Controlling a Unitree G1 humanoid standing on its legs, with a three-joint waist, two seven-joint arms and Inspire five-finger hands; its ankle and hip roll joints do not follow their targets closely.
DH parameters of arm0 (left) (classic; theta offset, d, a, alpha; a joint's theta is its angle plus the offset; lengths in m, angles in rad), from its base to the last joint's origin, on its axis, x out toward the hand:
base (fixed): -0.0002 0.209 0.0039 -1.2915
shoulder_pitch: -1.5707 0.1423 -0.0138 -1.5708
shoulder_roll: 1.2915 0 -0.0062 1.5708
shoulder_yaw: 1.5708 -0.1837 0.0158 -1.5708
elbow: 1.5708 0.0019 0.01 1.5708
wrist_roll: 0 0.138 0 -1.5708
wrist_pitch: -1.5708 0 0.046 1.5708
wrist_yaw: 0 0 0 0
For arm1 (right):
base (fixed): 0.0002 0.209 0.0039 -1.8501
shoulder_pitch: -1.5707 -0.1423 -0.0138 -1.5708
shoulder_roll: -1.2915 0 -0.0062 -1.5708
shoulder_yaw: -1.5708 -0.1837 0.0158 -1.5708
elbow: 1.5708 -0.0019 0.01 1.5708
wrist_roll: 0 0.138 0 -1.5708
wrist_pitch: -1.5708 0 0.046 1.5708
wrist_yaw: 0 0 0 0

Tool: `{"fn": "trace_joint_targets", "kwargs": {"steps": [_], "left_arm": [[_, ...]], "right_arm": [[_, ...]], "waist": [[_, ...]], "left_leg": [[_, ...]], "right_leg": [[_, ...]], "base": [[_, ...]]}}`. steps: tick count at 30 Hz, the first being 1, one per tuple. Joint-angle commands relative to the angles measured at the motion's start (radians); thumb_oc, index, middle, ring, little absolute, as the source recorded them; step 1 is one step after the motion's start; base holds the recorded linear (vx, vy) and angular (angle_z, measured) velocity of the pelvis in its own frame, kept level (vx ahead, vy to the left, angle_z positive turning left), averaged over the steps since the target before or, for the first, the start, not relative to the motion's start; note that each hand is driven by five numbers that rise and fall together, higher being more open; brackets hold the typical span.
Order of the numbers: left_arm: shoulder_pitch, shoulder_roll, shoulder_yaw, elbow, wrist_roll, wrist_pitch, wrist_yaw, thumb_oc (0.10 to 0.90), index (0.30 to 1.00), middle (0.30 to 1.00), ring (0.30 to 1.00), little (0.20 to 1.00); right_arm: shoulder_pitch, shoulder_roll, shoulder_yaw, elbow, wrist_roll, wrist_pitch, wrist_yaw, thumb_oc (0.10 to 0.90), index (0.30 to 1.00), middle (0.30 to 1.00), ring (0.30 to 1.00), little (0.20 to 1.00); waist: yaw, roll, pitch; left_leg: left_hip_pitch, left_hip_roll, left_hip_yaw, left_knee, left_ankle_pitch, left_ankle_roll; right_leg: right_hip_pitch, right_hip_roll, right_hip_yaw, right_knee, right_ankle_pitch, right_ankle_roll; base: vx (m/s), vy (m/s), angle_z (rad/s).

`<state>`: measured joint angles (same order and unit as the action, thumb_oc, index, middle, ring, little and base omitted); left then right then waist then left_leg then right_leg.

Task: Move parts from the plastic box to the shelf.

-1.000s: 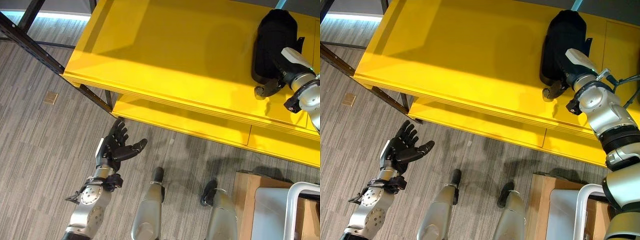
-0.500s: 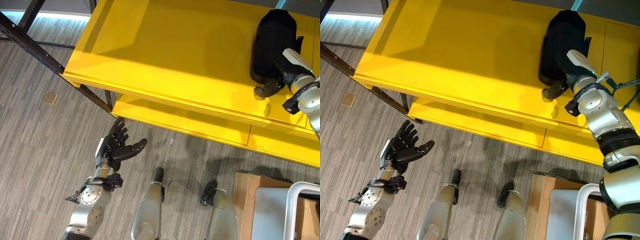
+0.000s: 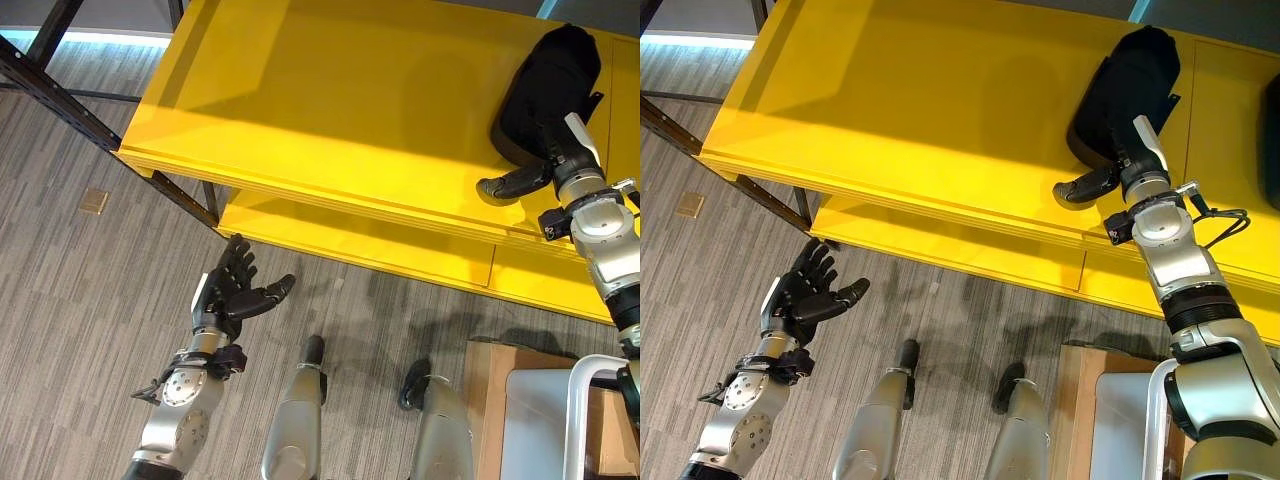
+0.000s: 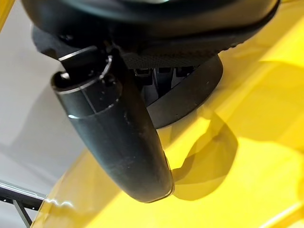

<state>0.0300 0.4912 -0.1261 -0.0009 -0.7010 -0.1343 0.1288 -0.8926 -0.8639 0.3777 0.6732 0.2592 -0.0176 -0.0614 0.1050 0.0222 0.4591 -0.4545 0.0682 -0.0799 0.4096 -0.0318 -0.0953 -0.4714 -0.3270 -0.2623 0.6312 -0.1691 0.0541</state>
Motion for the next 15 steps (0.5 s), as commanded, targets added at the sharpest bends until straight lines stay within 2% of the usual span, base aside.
{"fn": "trace_joint_targets", "kwargs": {"steps": [1, 15], "left_arm": [[-0.01, 0.021, 0.033, -0.114, 0.005, -0.089, 0.009, 0.9, 1.0, 1.0, 1.0, 1.0], [-0.014, 0.03, 0.038, -0.112, 0.014, -0.083, 0.012, 0.9, 1.0, 1.0, 1.0, 1.0]], "right_arm": [[0.007, 0.038, 0.041, -0.005, 0.064, 0.006, 0.016, 0.9, 1.0, 1.0, 1.0, 1.0], [0.019, 0.037, 0.053, -0.01, 0.038, 0.014, 0.029, 0.9, 1.0, 1.0, 1.0, 1.0]], "waist": [[0.007, -0.007, 0.004], [0.005, -0.017, 0.016]], "left_leg": [[0.015, 0.048, 0.002, 0.073, -0.101, -0.008], [0.014, 0.049, 0.003, 0.078, -0.101, -0.007]], "right_leg": [[0.069, -0.014, 0.055, -0.054, -0.006, 0.05], [0.066, -0.008, 0.064, -0.058, 0.001, 0.049]], "base": [[0.0, 0.0, 0.0], [0.0, 0.0, 0.0]]}}
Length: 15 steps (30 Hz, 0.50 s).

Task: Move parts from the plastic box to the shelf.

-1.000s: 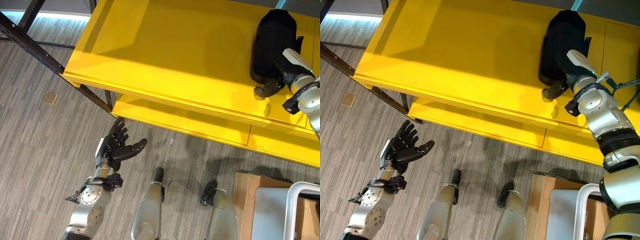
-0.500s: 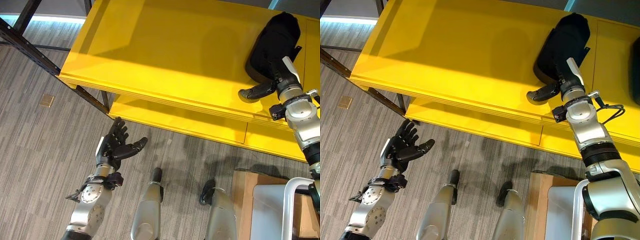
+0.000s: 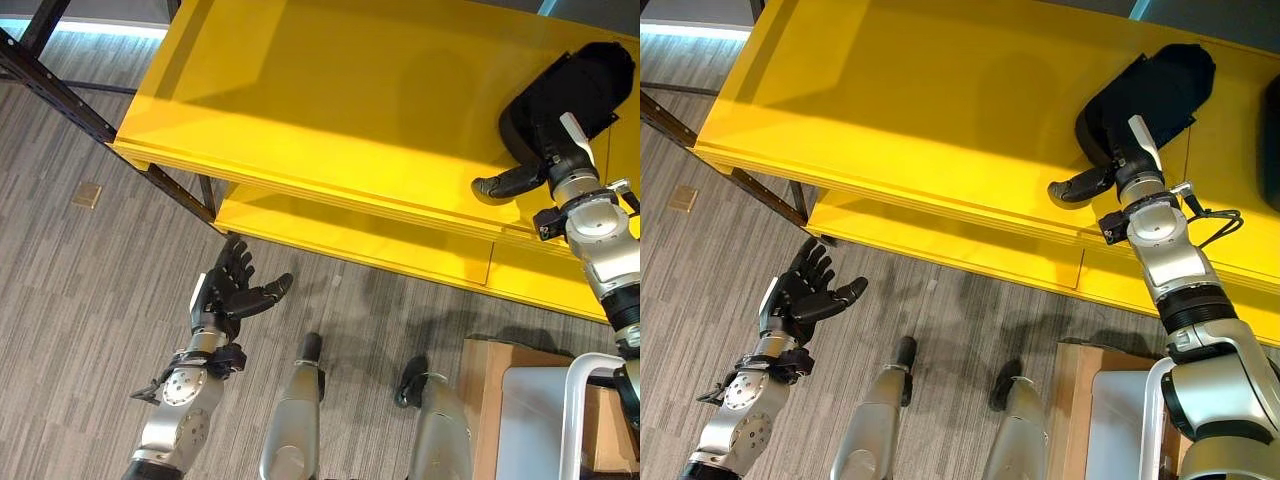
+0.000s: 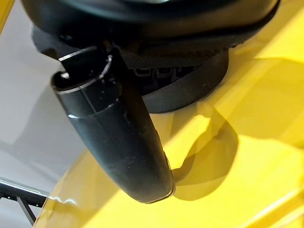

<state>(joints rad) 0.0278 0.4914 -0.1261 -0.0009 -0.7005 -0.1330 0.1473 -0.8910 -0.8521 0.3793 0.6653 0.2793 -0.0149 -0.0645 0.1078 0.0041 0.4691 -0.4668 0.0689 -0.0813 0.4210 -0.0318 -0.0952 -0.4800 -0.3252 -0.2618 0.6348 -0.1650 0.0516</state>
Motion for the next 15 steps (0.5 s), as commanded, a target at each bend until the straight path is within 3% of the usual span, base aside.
{"fn": "trace_joint_targets", "kwargs": {"steps": [1, 15], "left_arm": [[-0.012, 0.029, 0.038, -0.112, 0.014, -0.084, -0.006, 0.9, 1.0, 1.0, 1.0, 1.0], [-0.011, 0.039, 0.033, -0.125, 0.015, -0.088, -0.043, 0.9, 1.0, 1.0, 1.0, 1.0]], "right_arm": [[0.017, 0.025, 0.051, -0.002, 0.018, 0.012, 0.032, 0.9, 1.0, 1.0, 1.0, 1.0], [-0.066, -0.14, 0.244, 0.059, -0.065, 0.02, 0.169, 0.9, 1.0, 1.0, 1.0, 1.0]], "waist": [[0.002, 0.001, 0.006], [0.01, -0.017, 0.009]], "left_leg": [[0.026, 0.049, 0.005, 0.067, -0.101, -0.007], [0.021, 0.056, -0.007, 0.066, -0.092, -0.014]], "right_leg": [[0.075, -0.01, 0.064, -0.062, -0.003, 0.051], [0.075, -0.008, 0.053, -0.061, -0.001, 0.053]], "base": [[0.0, 0.0, 0.0], [0.0, 0.0, 0.0]]}}
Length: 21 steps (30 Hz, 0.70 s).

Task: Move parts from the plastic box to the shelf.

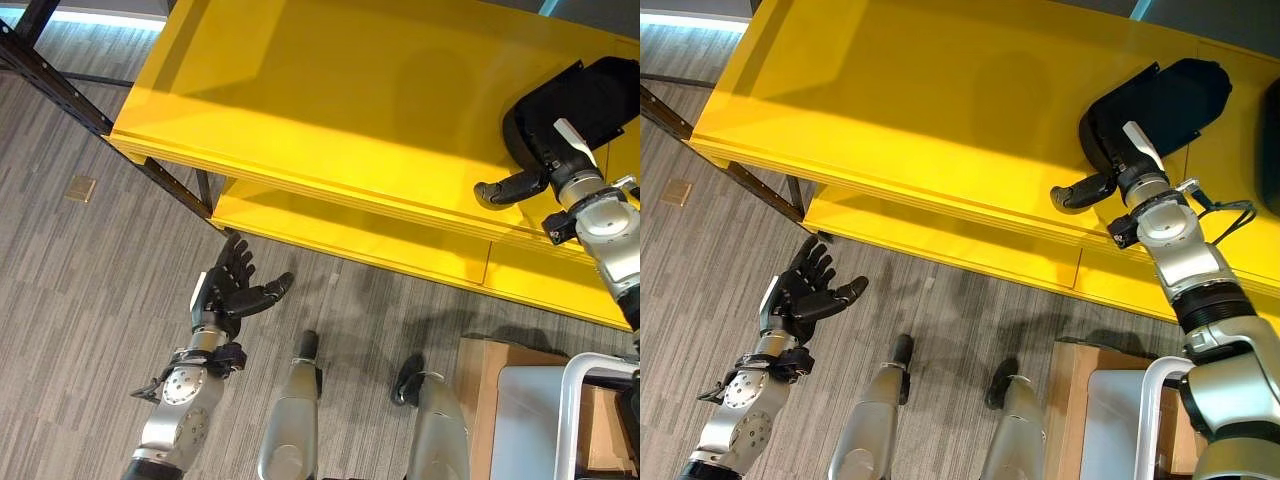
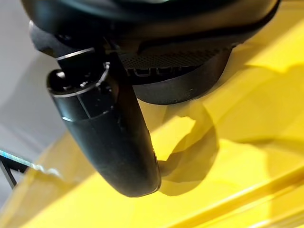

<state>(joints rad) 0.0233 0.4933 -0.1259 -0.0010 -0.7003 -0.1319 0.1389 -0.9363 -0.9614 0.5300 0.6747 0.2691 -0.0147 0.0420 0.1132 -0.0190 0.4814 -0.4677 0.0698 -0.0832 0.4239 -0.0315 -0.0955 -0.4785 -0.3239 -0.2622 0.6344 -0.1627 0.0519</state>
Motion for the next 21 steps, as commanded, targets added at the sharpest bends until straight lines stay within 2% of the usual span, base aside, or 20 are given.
{"fn": "trace_joint_targets", "kwargs": {"steps": [1, 9, 21], "left_arm": [[-0.006, 0.037, 0.033, -0.125, 0.015, -0.089, -0.035, 0.9, 1.0, 1.0, 1.0, 1.0], [-0.016, 0.034, 0.028, -0.124, 0.017, -0.089, -0.055, 0.9, 1.0, 1.0, 1.0, 1.0], [-0.032, 0.027, 0.022, -0.128, 0.015, -0.087, -0.072, 0.9, 1.0, 1.0, 1.0, 1.0]], "right_arm": [[-0.022, -0.03, 0.094, 0.05, -0.055, 0.019, 0.063, 0.9, 1.0, 1.0, 1.0, 1.0], [-0.077, -0.077, 0.202, 0.106, -0.129, 0.024, 0.143, 0.9, 1.0, 1.0, 1.0, 1.0], [-0.114, -0.093, 0.312, 0.103, -0.209, 0.031, 0.226, 0.9, 1.0, 1.0, 1.0, 1.0]], "waist": [[0.004, 0.006, -0.003], [0.013, -0.001, -0.003], [0.022, -0.005, -0.006]], "left_leg": [[0.022, 0.055, -0.005, 0.063, -0.093, -0.013], [0.026, 0.058, -0.009, 0.051, -0.088, -0.016], [0.026, 0.061, -0.016, 0.043, -0.083, -0.021]], "right_leg": [[0.073, -0.009, 0.054, -0.061, -0.003, 0.053], [0.081, -0.009, 0.046, -0.067, -0.003, 0.055], [0.083, -0.009, 0.039, -0.066, -0.005, 0.058]], "base": [[0.0, 0.0, 0.0], [0.0, -0.001, 0.0], [0.0, 0.0, 0.0]]}}
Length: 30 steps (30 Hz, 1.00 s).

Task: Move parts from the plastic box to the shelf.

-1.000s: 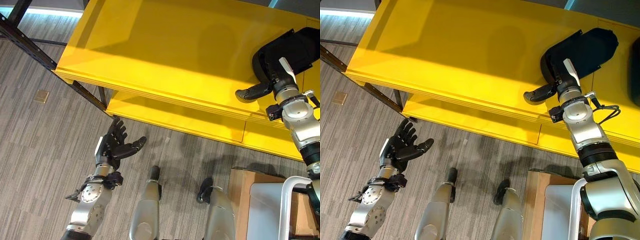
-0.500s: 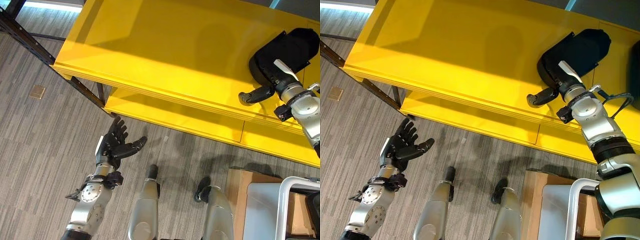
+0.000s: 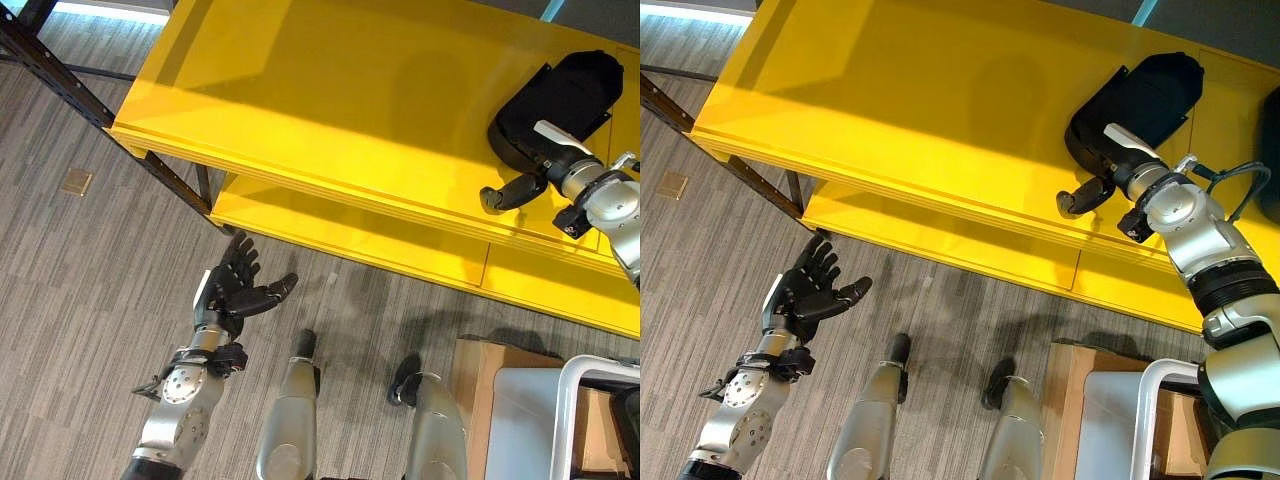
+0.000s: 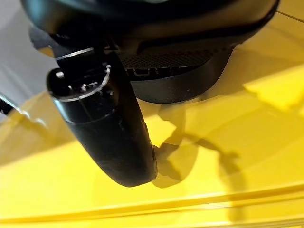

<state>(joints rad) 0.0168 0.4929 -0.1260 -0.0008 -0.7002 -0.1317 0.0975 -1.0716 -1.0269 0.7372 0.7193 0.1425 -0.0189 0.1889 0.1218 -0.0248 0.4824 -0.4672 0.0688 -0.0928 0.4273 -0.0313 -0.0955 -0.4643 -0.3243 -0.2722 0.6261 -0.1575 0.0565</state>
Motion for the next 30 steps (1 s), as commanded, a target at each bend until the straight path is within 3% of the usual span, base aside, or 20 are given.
{"fn": "trace_joint_targets", "kwargs": {"steps": [1, 30], "left_arm": [[-0.029, 0.024, 0.022, -0.129, 0.015, -0.086, -0.032, 0.9, 1.0, 1.0, 1.0, 1.0], [-0.053, 0.028, 0.035, -0.151, 0.026, -0.076, -0.041, 0.9, 1.0, 1.0, 1.0, 1.0]], "right_arm": [[0.019, -0.027, 0.119, 0.062, -0.103, 0.032, 0.083, 0.9, 1.0, 1.0, 1.0, 1.0], [0.065, -0.065, 0.197, 0.012, -0.24, 0.056, 0.188, 0.9, 1.0, 1.0, 1.0, 1.0]], "waist": [[0.015, -0.001, -0.008], [0.014, -0.021, -0.008]], "left_leg": [[0.026, 0.063, -0.007, 0.039, -0.082, -0.021], [0.028, 0.066, -0.01, 0.023, -0.08, -0.023]], "right_leg": [[0.07, -0.009, 0.048, -0.057, -0.011, 0.054], [0.072, -0.005, 0.045, -0.063, -0.01, 0.056]], "base": [[0.0, 0.0, 0.0], [0.0, -0.001, 0.0]]}}
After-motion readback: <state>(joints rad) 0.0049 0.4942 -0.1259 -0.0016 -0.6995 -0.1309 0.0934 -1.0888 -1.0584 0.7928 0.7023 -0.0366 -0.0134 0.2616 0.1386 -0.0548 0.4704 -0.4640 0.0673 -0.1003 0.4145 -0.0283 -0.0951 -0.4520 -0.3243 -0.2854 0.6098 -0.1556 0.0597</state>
